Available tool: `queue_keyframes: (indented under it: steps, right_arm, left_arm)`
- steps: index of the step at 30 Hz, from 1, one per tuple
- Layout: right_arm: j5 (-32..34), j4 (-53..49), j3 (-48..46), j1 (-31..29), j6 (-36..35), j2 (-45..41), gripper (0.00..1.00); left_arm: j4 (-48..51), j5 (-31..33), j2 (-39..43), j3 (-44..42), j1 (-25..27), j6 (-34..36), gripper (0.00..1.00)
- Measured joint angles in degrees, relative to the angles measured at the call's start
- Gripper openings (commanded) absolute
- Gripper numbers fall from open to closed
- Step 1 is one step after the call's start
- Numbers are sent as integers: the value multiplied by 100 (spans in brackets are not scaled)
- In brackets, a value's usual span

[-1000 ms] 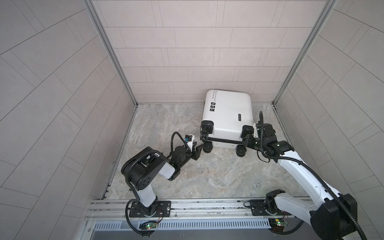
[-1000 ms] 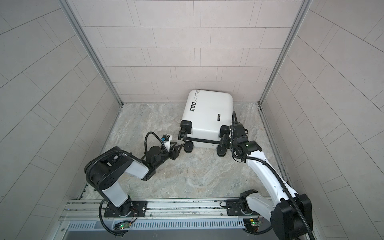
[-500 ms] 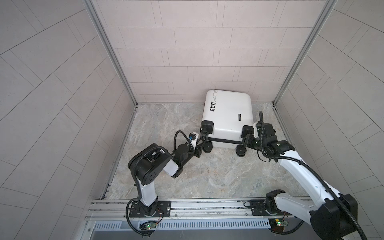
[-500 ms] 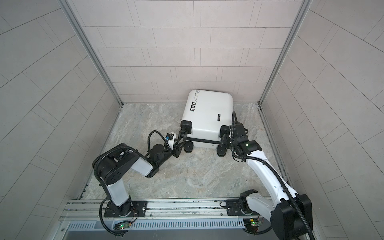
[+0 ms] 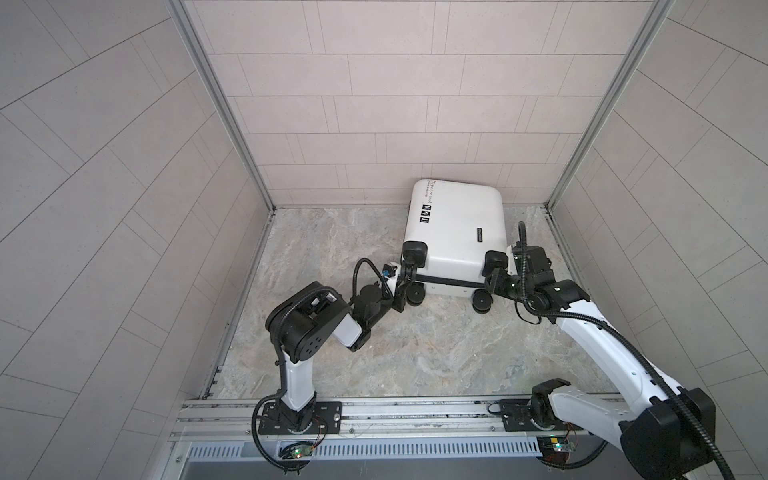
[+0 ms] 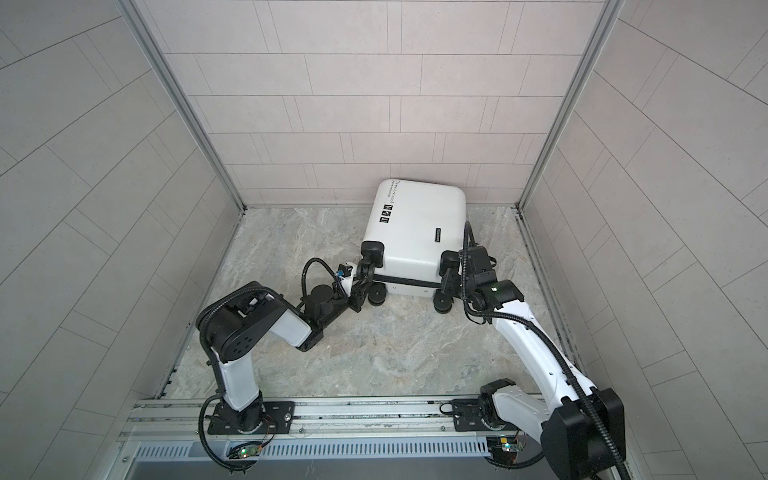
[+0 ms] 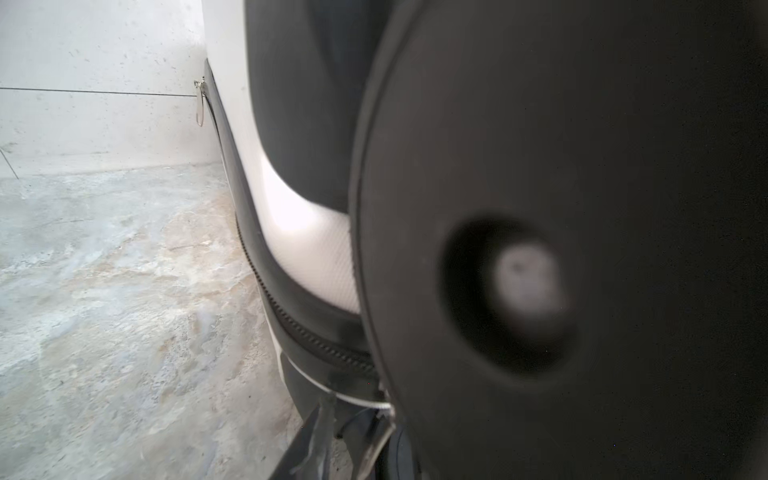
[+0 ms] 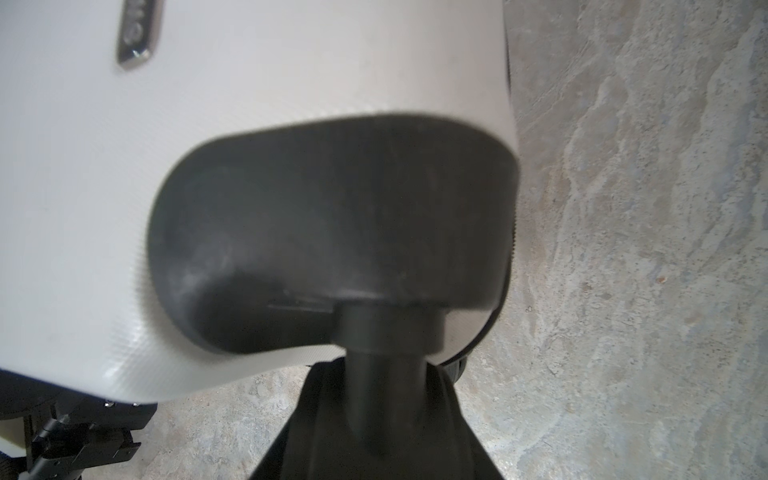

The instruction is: Pack the luggage

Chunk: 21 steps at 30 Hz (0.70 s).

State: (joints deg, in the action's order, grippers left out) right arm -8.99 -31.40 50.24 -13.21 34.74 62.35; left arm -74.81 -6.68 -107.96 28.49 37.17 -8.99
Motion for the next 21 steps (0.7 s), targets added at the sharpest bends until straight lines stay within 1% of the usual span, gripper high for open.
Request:
queue_keyframes:
  steps: [6, 11, 14, 21]
  right_arm:
    - [0, 2, 0, -2, 0, 0, 2]
    - [0, 2, 2, -2, 0, 0, 1]
    - [0, -2, 2, -2, 0, 0, 1]
    - [-9, -17, 11, -2, 4, 0, 0]
  left_arm:
    - [9, -9, -15, 4, 0, 0, 25]
    - [59, 22, -15, 2, 0, -13, 11]
    - [109, 42, -15, 2, 0, -2, 0]
    - [92, 44, 72, -85, 31, 74, 0]
